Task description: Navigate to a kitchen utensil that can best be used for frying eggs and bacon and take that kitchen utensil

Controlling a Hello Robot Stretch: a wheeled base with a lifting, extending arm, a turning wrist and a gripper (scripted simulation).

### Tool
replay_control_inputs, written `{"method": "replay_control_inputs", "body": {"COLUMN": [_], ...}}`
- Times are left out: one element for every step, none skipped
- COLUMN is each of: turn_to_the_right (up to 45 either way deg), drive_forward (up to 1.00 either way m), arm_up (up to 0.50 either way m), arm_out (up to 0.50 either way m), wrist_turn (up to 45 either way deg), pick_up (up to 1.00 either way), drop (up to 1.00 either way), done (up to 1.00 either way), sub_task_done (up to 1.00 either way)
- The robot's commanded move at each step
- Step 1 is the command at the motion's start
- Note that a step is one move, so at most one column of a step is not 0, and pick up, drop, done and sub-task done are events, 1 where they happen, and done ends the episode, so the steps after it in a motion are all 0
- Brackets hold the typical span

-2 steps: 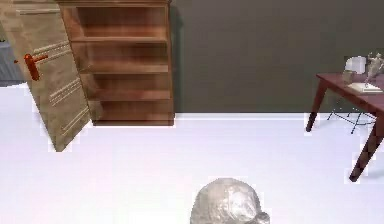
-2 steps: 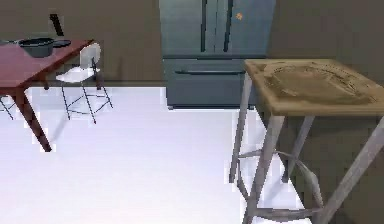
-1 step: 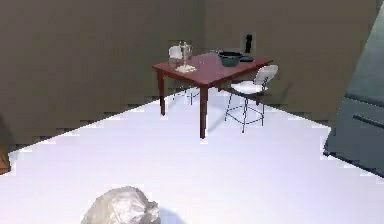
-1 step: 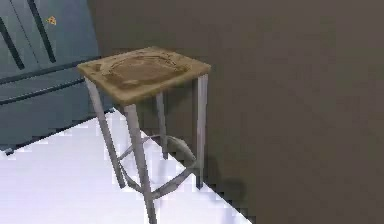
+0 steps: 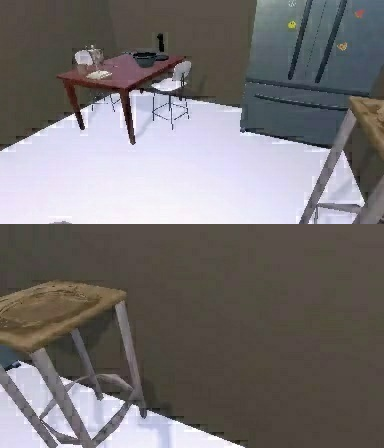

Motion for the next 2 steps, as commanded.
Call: {"method": "replay_control_inputs", "body": {"turn_to_the_right": [0.0, 3.0], "drive_forward": [1.0, 0.0], "arm_up": [0.0, 0.0], "arm_out": [0.0, 0.0], "wrist_turn": [0.0, 0.0], "pick_up": [0.0, 0.0], "drop": [0.0, 0.0], "done": [0.0, 0.0], "sub_task_done": [0.0, 0.0]}}
